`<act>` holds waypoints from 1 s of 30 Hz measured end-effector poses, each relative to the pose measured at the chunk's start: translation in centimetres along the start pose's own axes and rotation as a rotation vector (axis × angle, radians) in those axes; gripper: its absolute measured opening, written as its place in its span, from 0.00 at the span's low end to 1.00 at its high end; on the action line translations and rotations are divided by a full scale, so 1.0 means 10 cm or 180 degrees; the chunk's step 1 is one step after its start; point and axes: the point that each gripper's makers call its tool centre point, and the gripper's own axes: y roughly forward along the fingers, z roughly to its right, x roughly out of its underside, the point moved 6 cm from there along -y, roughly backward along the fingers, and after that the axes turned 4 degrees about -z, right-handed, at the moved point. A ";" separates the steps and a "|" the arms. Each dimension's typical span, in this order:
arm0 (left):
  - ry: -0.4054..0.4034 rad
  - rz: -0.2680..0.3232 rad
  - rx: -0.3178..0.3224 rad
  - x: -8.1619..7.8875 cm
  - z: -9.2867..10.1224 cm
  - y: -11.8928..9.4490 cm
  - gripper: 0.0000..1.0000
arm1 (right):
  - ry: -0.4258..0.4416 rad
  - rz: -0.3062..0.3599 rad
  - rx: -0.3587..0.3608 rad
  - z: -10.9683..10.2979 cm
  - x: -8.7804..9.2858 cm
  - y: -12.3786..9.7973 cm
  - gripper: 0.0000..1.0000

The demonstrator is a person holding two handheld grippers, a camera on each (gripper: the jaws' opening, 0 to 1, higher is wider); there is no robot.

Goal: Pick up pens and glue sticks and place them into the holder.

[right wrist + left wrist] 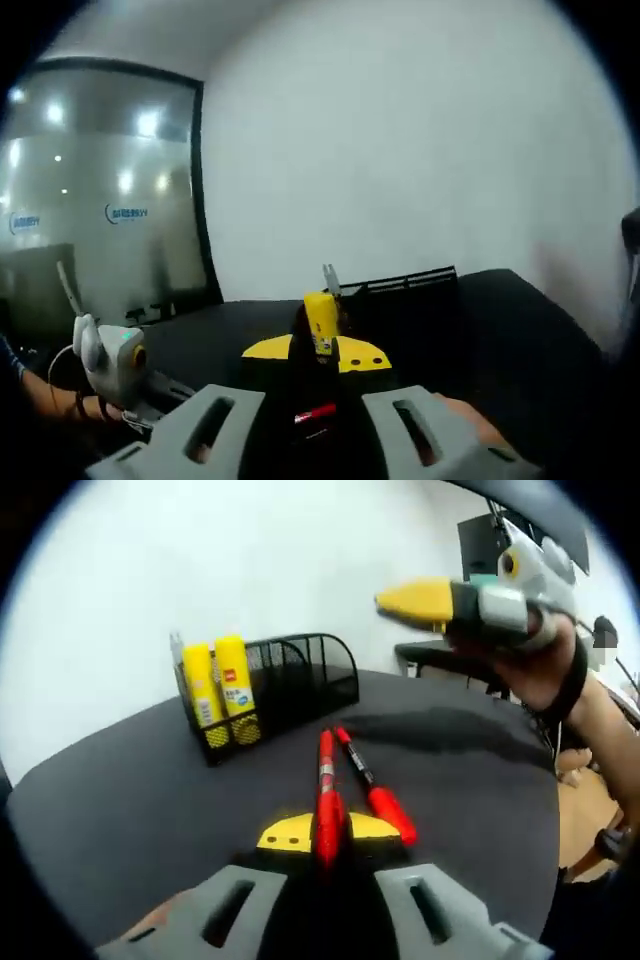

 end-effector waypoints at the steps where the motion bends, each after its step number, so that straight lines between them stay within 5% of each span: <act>1: -0.0002 0.0100 -0.0031 -0.03 -0.01 -0.03 0.06 | 0.0138 -0.0012 0.0007 0.02 0.03 0.02 0.11; 7: 0.0072 0.0689 -0.0232 -0.24 -0.04 -0.33 0.06 | 0.1229 0.0005 -0.0221 0.07 0.14 0.13 0.13; 15: 0.0236 0.1273 -0.0321 -0.49 -0.02 -0.60 0.06 | 0.1894 0.0066 -0.1016 -0.27 -0.03 0.27 0.18; 20: 0.0368 0.1389 -0.0383 -0.55 0.00 -0.66 0.06 | 0.1994 0.0066 -0.1320 -0.46 -0.15 0.35 0.16; 25: 0.0417 0.1448 -0.0411 -0.56 -0.05 -0.67 0.07 | 0.1951 0.0052 -0.1352 -0.50 -0.17 0.41 0.06; 30: 0.0175 0.1278 -0.0078 -0.48 -0.12 -0.60 0.15 | 0.1668 0.0046 -0.1238 -0.50 -0.24 0.48 0.05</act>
